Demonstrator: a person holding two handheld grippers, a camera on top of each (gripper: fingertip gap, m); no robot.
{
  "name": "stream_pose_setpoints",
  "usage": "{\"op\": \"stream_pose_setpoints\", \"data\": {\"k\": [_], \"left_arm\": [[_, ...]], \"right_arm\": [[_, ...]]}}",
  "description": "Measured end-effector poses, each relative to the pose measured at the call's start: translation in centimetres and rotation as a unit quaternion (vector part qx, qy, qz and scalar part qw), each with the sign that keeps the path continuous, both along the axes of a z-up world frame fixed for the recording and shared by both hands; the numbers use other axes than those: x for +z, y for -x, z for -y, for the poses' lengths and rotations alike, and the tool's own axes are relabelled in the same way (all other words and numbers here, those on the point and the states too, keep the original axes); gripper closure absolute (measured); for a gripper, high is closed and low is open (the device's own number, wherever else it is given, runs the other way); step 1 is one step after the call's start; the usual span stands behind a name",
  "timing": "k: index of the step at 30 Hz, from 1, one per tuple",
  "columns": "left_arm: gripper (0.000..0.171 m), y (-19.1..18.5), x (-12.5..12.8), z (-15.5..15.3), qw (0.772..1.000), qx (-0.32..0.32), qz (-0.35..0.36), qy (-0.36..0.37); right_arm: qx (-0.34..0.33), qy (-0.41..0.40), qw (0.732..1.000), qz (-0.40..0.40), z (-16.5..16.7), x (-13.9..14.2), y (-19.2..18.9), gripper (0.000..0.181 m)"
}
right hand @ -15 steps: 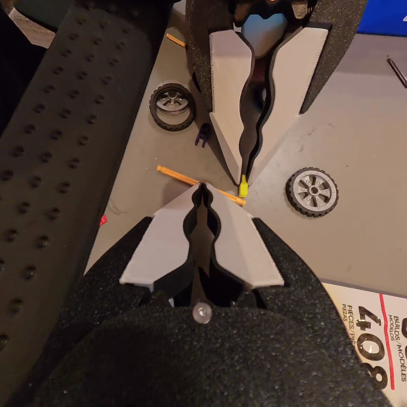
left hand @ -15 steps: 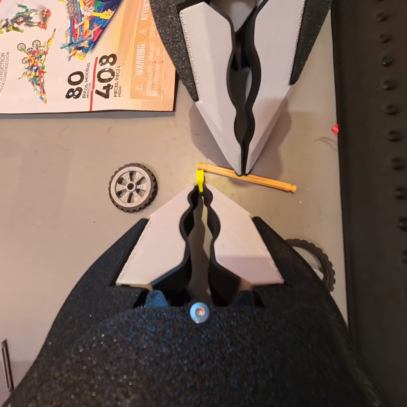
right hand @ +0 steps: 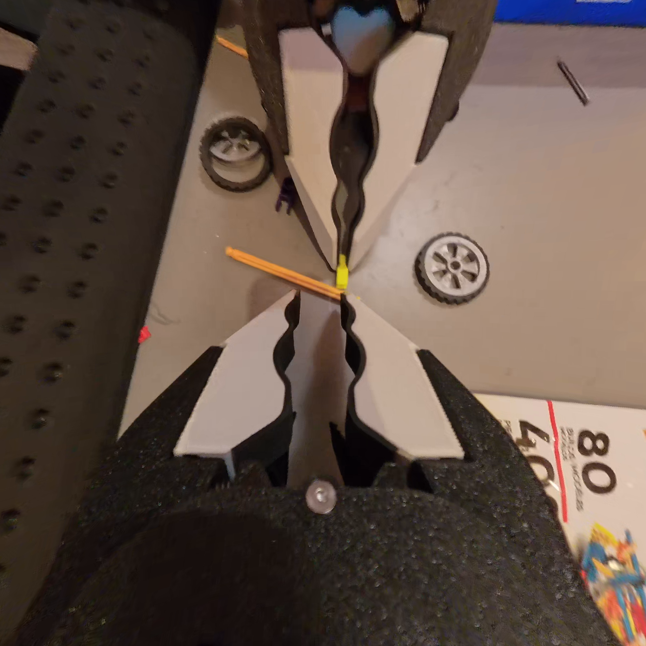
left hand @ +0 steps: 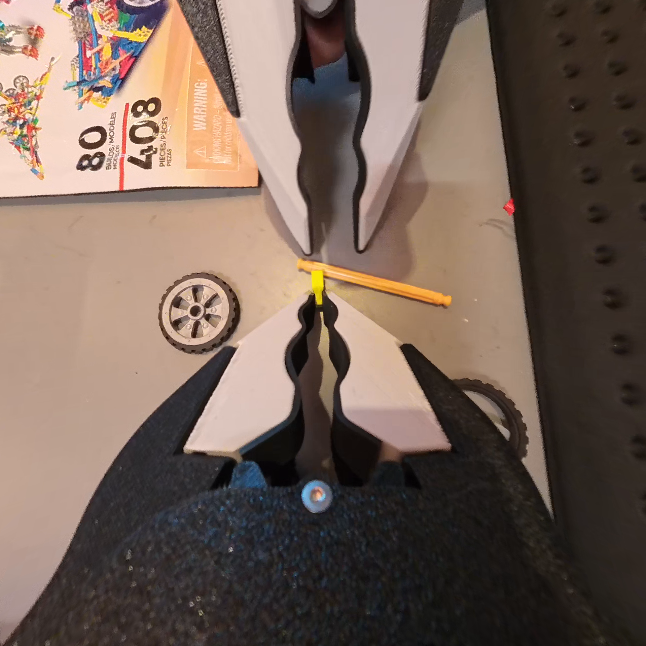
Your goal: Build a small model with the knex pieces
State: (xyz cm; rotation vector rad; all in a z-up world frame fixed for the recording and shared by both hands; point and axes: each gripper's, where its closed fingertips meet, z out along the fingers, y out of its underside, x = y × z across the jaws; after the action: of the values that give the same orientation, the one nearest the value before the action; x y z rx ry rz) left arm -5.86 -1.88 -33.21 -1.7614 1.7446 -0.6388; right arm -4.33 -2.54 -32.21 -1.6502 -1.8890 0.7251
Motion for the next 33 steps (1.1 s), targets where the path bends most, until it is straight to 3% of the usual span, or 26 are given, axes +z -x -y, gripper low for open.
{"op": "stream_pose_setpoints", "data": {"k": [2, 33], "left_arm": [[0.17, -0.12, 0.01, -0.11, 1.0, -0.001, -0.003, -0.002], [0.17, -0.27, 0.02, -0.5, 1.0, 0.003, -0.008, 0.0]], "right_arm": [[-0.022, -0.001, 1.0, 0.014, -0.69, -0.43, -0.25, 0.158], [-0.018, -0.021, 1.0, 0.006, -0.61, -0.97, 0.22, 0.171]]}}
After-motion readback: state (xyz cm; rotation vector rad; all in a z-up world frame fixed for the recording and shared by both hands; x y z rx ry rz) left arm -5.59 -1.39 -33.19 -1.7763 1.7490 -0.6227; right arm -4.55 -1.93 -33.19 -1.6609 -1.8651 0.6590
